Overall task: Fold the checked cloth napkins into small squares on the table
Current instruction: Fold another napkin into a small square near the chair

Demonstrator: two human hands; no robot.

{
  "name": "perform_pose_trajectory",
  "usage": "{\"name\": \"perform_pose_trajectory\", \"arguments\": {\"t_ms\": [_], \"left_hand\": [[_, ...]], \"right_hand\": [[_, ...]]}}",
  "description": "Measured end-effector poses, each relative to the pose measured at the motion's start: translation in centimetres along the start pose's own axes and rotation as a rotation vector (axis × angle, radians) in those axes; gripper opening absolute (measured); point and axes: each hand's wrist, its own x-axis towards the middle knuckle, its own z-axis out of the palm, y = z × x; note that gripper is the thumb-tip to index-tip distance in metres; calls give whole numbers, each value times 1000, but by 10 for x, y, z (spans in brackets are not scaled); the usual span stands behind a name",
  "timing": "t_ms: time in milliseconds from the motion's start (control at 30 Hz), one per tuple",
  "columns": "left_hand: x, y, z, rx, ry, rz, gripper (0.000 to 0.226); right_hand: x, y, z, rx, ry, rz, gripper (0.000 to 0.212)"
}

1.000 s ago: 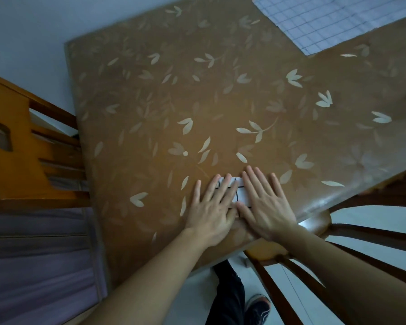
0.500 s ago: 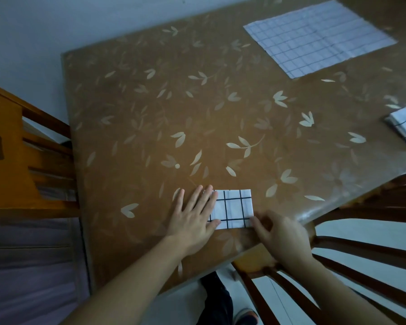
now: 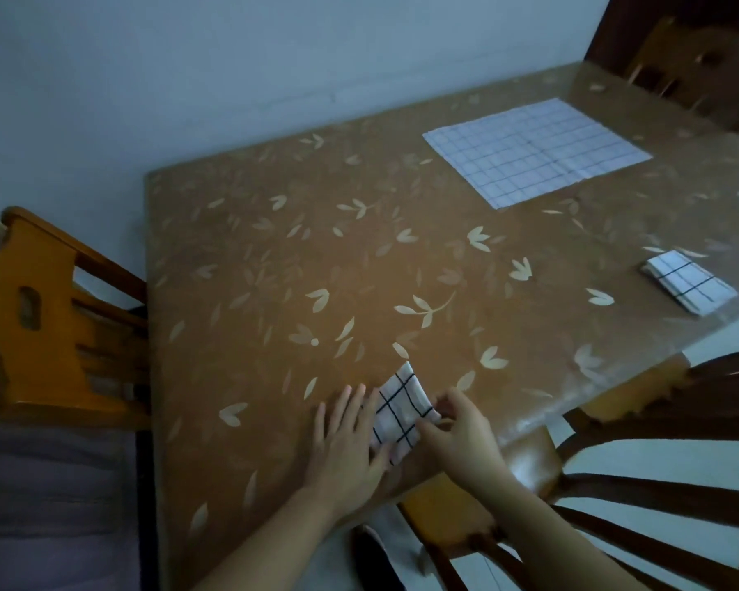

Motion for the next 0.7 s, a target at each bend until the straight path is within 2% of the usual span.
{"name": "perform_pose_trajectory", "arguments": {"t_ms": [67,133,167,200,267,367,433,533,600,700], "left_hand": [[-4,20,-13,-295,3,-36,84],[-9,49,-37,-670,-123,-112,100],[-13,65,-49,-815,-197,-129,99],[-17,80,-58,-923,-255,-120,87],[-32,113,-71,-1026,-302,-81,52],[-53,161,-77,-1038,-272,-48,25],[-62,194,-75,-1125,-252,-67,19],[-66,240,-75,-1357,-176,-171,21],[-61,261,-76,-1492,-131,-242,21],[-48,275,-78,-1529,-119,-267,23]], "right_hand": [[-12,-2,-22,49,-79,-57,11],[-28,-5,-47,45,-177,-141,8],[-38,-7,-60,31,-210,-184,7],[-50,-7,-74,15,-229,-226,6],[-77,-6,-103,3,-236,-286,5],[-117,5,-148,44,-181,-282,8],[-140,14,-178,154,-142,-231,18],[-165,25,-209,332,-256,-82,35],[-173,31,-221,309,-307,-36,32],[-167,40,-235,379,-134,21,19]]}}
